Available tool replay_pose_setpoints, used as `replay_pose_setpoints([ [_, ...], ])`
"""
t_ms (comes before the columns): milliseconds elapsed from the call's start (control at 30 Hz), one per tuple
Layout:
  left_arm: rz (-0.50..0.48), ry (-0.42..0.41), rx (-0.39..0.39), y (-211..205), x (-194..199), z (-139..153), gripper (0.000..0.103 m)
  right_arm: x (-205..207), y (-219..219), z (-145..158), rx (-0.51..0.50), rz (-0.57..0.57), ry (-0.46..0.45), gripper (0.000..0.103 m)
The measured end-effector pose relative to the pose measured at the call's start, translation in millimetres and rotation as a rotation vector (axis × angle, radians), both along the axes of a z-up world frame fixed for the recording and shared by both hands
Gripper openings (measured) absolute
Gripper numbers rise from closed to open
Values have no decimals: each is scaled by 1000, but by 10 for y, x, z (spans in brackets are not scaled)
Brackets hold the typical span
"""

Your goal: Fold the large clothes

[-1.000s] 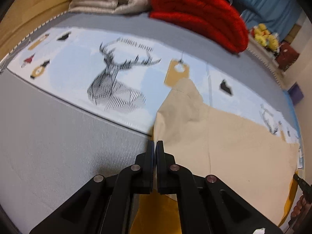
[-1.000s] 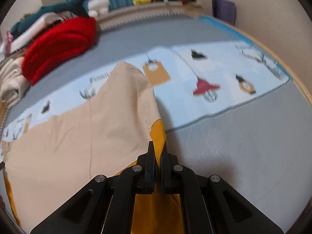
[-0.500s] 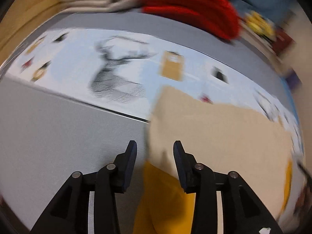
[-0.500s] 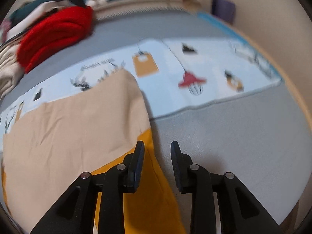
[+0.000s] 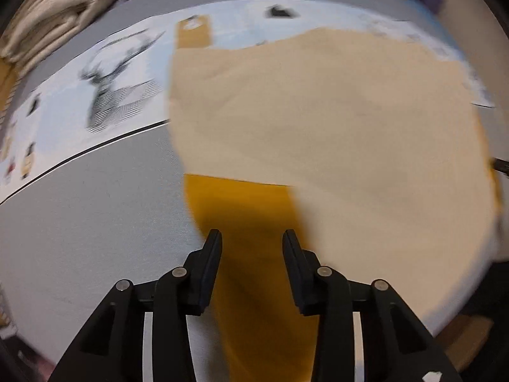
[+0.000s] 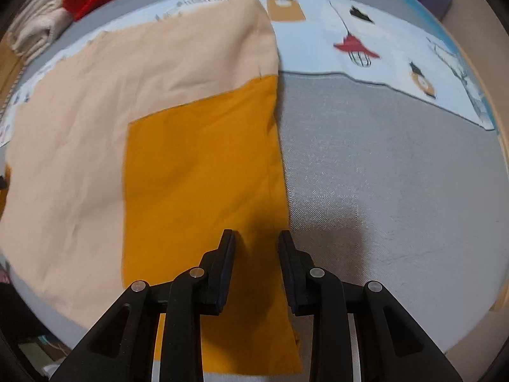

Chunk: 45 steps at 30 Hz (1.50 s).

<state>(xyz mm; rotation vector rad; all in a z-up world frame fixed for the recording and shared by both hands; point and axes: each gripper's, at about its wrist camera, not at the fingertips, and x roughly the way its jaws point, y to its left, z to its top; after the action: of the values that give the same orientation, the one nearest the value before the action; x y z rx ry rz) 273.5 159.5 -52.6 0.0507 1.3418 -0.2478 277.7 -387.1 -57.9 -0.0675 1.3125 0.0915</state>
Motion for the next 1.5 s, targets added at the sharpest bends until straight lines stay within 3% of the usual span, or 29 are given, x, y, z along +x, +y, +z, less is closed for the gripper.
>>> replay_pose_setpoints([
  [100,-146,63,-49,-180,-243,-56,35,-157,-14,-21,49,62,45,29],
  [200,-258,120,60,-300,-450,-269,37,-334,-25,-282,-62,121,153,29],
  [267,-252,156,85,-249,-507,-350,40,-415,-59,-317,-59,126,160,29],
  [333,-228,151,70,-213,-517,-272,33,-450,-103,-289,-48,114,159,29],
  [433,-245,143,45,-213,-614,-213,30,-517,-166,-336,-68,111,183,29],
  [567,-294,199,206,-229,-768,-489,34,-599,-221,-363,-99,114,212,29],
  [667,-267,174,235,-229,-773,-416,32,-648,-268,-332,-124,95,221,29],
  [767,-267,119,224,-262,-809,-228,26,-717,-209,-213,-176,117,176,29],
  [867,-229,148,182,-177,-822,-235,26,-768,-166,-47,-146,147,88,29],
  [933,-197,232,279,-44,-894,-471,26,-761,-223,-182,-207,131,139,29],
  [1000,-197,266,342,6,-945,-566,24,-732,-141,-294,-245,132,188,29],
  [1067,-225,193,367,-67,-959,-433,24,-671,-135,-148,-249,120,142,29],
  [1133,-203,56,345,-146,-934,-134,26,-656,-139,71,-256,89,56,29],
  [1233,-87,-121,284,-179,-871,386,32,-651,-133,668,-217,-16,-159,30],
  [1267,-46,-174,271,-192,-885,542,33,-670,-78,813,-199,-42,-208,35],
  [1367,73,-319,235,-233,-803,963,49,-831,205,1305,-146,-117,-364,49],
  [1500,212,-406,206,-267,-993,1109,52,-1266,775,1598,-64,-119,-503,54],
])
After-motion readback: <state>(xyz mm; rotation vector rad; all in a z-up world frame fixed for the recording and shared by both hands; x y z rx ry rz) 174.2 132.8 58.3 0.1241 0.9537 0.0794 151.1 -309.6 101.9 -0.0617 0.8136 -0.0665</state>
